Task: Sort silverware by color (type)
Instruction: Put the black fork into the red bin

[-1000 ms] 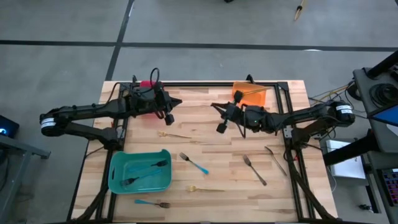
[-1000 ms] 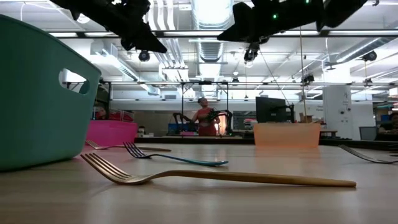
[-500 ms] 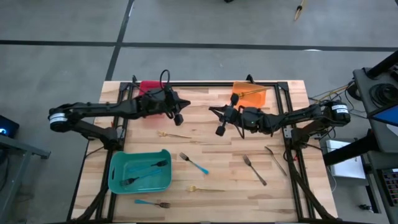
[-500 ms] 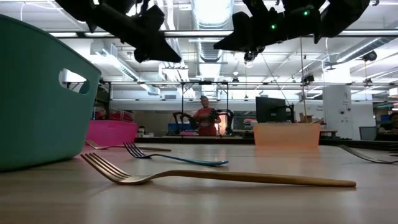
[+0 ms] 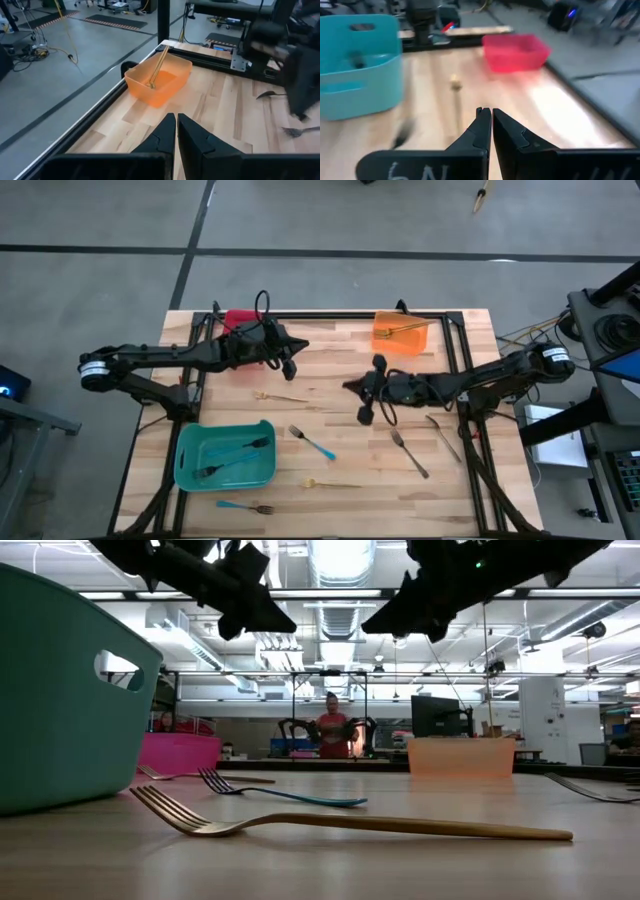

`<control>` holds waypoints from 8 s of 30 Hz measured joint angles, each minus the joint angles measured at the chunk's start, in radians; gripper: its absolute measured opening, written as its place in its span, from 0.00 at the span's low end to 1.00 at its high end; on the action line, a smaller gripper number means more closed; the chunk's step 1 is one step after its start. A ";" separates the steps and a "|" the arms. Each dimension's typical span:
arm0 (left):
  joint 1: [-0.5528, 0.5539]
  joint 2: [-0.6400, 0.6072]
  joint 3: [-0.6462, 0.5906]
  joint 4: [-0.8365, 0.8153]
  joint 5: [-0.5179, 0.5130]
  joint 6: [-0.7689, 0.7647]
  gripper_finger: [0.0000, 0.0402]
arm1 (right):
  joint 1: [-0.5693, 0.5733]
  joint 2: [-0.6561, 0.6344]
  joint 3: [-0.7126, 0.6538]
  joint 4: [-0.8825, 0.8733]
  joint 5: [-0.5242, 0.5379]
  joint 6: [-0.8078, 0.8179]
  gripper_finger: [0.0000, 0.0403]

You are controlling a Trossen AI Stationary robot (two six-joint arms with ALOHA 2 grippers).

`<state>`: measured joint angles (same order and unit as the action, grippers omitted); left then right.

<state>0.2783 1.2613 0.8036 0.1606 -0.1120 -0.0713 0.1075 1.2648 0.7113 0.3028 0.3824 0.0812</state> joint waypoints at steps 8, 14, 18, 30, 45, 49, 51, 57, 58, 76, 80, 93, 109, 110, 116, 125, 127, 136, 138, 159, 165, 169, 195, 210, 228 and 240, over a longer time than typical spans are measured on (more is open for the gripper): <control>-0.068 0.000 0.000 0.017 0.000 -0.043 0.00 | 0.145 0.000 0.000 -0.152 -0.005 0.294 0.02; -0.162 0.000 0.000 0.020 0.000 -0.024 0.00 | 0.211 0.000 0.109 -0.520 -0.134 0.583 0.02; -0.194 0.000 0.000 0.020 0.000 -0.006 0.00 | 0.223 0.001 0.236 -0.905 -0.245 0.757 0.02; -0.203 -0.006 0.000 0.004 0.000 0.126 0.00 | 0.236 0.001 0.254 -1.218 -0.536 1.091 0.06; -0.203 -0.094 0.000 -0.021 -0.011 0.240 0.00 | 0.238 0.001 0.077 -1.078 -0.543 1.339 0.48; -0.202 -0.121 0.000 -0.021 -0.013 0.270 0.00 | 0.238 0.022 0.050 -1.018 -0.540 1.358 0.51; -0.202 -0.132 0.000 -0.022 -0.020 0.288 0.00 | 0.238 0.055 0.050 -1.015 -0.543 1.343 0.51; -0.202 -0.154 0.000 -0.030 -0.115 0.300 0.00 | 0.238 0.183 0.050 -0.998 -0.575 1.264 0.51; -0.202 -0.156 0.000 -0.030 -0.129 0.300 0.00 | 0.238 0.202 0.051 -0.993 -0.576 1.251 0.51; -0.202 -0.166 0.000 -0.051 -0.151 0.300 0.00 | 0.232 0.311 0.050 -0.979 -0.570 1.134 0.19; -0.202 -0.166 0.000 -0.051 -0.151 0.295 0.00 | 0.230 0.295 0.050 -0.969 -0.568 1.112 0.07; -0.202 -0.166 0.000 -0.048 -0.151 0.289 0.00 | 0.110 0.029 0.080 -0.859 -0.389 0.966 0.02; -0.203 -0.146 0.000 -0.057 -0.119 0.079 0.00 | -0.155 -0.003 0.081 -0.135 -0.329 0.337 0.02; -0.203 -0.146 0.000 -0.059 -0.099 0.066 0.00 | -0.164 0.009 0.081 -0.081 -0.327 0.308 0.02; -0.210 -0.143 -0.023 -0.056 0.038 0.007 0.09 | -0.201 0.109 0.081 0.207 -0.324 0.234 0.02; -0.215 -0.033 -0.045 -0.039 -0.066 -0.018 0.33 | -0.232 0.236 0.081 0.508 -0.328 0.239 0.02; -0.215 -0.011 -0.045 -0.040 -0.115 -0.017 0.37 | -0.232 0.250 0.081 0.550 -0.329 0.239 0.02; -0.215 0.058 -0.045 0.078 -0.126 -0.013 0.39 | -0.233 0.265 0.081 0.616 -0.275 0.192 0.02; -0.215 0.066 -0.045 0.096 -0.126 -0.014 0.37 | -0.233 0.265 0.081 0.619 -0.273 0.186 0.02; -0.214 0.102 -0.045 0.256 -0.101 -0.009 0.00 | -0.232 0.263 0.081 0.645 -0.313 0.153 0.06; -0.215 0.070 -0.045 0.229 -0.006 -0.006 0.00 | -0.234 0.256 0.081 0.622 -0.395 0.178 0.21; -0.215 0.028 -0.045 0.182 0.063 0.010 0.00 | -0.235 0.230 0.082 0.565 -0.449 0.164 0.31; -0.215 -0.005 -0.045 0.053 0.228 0.036 0.00 | -0.203 0.204 0.221 0.445 -0.607 -0.046 0.22; -0.212 -0.006 -0.032 0.048 0.156 0.046 0.06 | -0.203 0.202 0.222 0.441 -0.534 -0.058 0.02; -0.201 -0.007 0.013 0.008 -0.226 0.194 0.43 | -0.186 0.239 0.228 0.357 0.003 -0.052 0.02; -0.197 0.085 0.011 0.110 -0.343 0.150 0.39 | -0.182 0.301 0.229 0.437 0.064 -0.048 0.02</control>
<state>0.0811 1.3468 0.8150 0.2706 -0.4551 0.0791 -0.0746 1.5658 0.9398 0.7401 0.4465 0.0333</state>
